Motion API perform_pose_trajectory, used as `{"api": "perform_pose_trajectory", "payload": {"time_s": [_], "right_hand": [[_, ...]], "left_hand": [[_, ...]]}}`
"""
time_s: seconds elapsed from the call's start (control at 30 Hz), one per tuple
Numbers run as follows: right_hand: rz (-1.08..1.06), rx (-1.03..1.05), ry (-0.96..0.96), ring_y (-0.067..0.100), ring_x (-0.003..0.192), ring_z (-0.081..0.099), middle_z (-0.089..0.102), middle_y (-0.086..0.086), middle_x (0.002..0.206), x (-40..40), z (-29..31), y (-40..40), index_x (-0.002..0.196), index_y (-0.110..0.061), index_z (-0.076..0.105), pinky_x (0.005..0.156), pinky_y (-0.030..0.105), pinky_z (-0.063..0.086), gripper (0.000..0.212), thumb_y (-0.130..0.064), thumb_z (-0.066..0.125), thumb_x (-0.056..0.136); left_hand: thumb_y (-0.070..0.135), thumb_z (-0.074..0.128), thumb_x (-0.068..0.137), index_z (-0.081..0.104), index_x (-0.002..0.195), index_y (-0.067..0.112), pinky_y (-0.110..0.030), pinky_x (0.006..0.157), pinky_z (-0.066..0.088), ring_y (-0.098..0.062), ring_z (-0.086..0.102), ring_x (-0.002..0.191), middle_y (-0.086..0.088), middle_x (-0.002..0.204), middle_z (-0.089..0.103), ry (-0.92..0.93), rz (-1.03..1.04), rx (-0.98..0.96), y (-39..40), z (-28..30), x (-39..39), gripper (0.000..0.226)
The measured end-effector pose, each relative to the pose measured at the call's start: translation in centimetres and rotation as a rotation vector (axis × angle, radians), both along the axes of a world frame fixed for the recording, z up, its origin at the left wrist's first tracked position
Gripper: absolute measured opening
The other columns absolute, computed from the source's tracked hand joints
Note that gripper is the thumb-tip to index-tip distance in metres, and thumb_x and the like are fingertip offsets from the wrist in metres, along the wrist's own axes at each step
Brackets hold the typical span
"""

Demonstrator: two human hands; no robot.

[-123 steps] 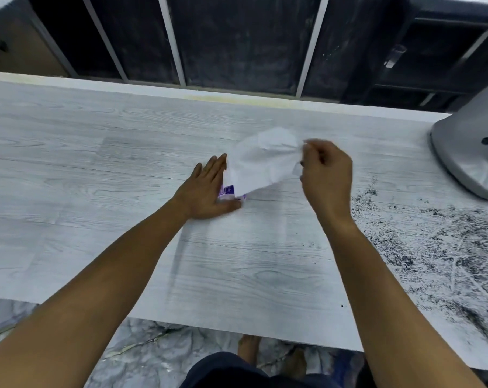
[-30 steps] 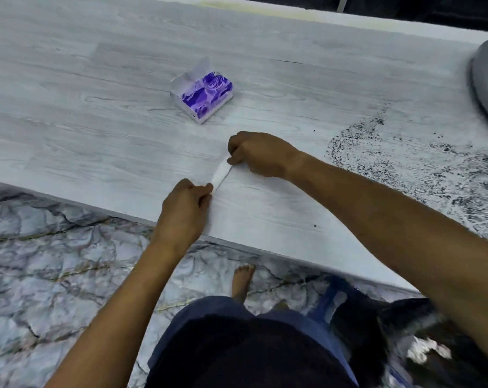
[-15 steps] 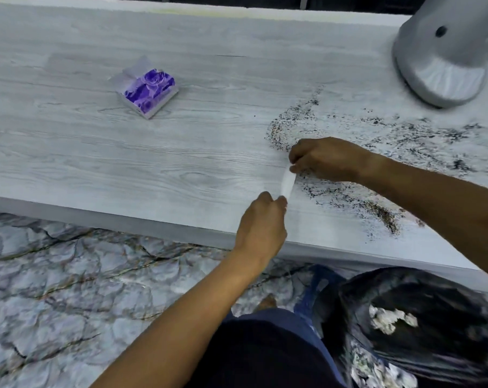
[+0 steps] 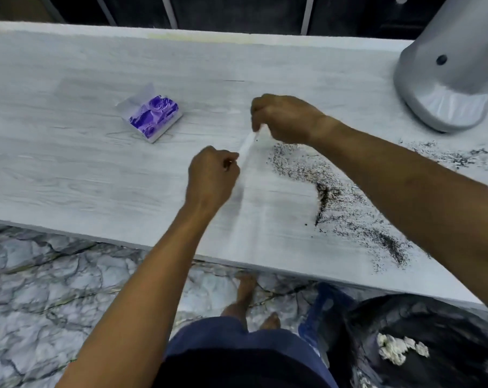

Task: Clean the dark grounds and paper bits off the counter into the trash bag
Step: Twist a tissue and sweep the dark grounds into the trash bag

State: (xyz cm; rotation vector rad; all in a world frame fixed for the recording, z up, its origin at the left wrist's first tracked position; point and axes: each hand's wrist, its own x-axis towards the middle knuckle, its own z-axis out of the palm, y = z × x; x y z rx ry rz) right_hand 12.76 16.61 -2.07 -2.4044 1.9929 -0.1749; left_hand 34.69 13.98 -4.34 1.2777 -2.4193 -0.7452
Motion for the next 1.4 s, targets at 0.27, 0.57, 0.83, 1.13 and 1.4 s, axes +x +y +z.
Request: {"api": "perform_pose_trajectory", "payload": {"time_s": [0.27, 0.57, 0.83, 1.13, 1.4], "right_hand": [[0.0, 0.177, -0.01, 0.026, 0.108, 0.059, 0.062, 0.005, 0.116, 1.8, -3.4, -10.8, 0.104, -0.012, 0.074, 0.08, 0.034, 0.048, 0.036, 0.009, 0.055, 0.082], [0.045, 0.159, -0.064, 0.027, 0.105, 0.061, 0.067, 0.004, 0.112, 0.0, -5.1, -9.8, 0.101, -0.007, 0.073, 0.082, 0.038, 0.05, 0.017, -0.007, 0.057, 0.093], [0.089, 0.147, -0.056, 0.027, 0.097, 0.064, 0.069, 0.005, 0.101, -3.6, -5.0, -1.8, 0.095, -0.007, 0.076, 0.075, 0.043, 0.053, 0.013, -0.009, 0.064, 0.091], [0.103, 0.205, -0.035, 0.03, 0.1, 0.064, 0.07, 0.008, 0.105, -6.5, -4.3, 11.7, 0.098, -0.008, 0.077, 0.075, 0.044, 0.053, 0.016, -0.005, 0.066, 0.087], [0.036, 0.183, -0.038, 0.025, 0.095, 0.066, 0.07, 0.002, 0.104, -10.2, -4.2, 22.9, 0.102, -0.014, 0.077, 0.073, 0.043, 0.056, 0.02, -0.009, 0.07, 0.084]], "left_hand": [[0.013, 0.06, 0.091, 0.069, 0.125, 0.023, -0.016, 0.08, 0.041, -0.01, 0.061, 0.077, -0.003, 0.107, 0.073, -0.072, 0.134, 0.087, -8.5, -3.1, 0.3, 0.036], [0.013, 0.055, 0.096, 0.065, 0.128, 0.017, -0.026, 0.076, 0.046, -0.024, 0.063, 0.087, -0.009, 0.11, 0.067, -0.13, 0.024, 0.119, -7.3, -4.4, -1.0, 0.034], [0.015, 0.05, 0.098, 0.058, 0.136, 0.022, -0.029, 0.072, 0.043, -0.032, 0.06, 0.092, -0.01, 0.1, 0.054, -0.18, -0.139, 0.117, 1.6, -3.8, -4.2, 0.04], [0.007, 0.052, 0.094, 0.051, 0.142, 0.021, -0.029, 0.068, 0.037, -0.033, 0.058, 0.093, -0.01, 0.097, 0.047, -0.256, -0.269, 0.094, 14.9, -3.8, -6.7, 0.05], [0.002, 0.05, 0.089, 0.058, 0.121, 0.009, -0.03, 0.059, 0.031, -0.022, 0.039, 0.068, -0.004, 0.086, 0.034, -0.26, -0.343, 0.105, 24.8, -2.8, -10.9, 0.034]]}}
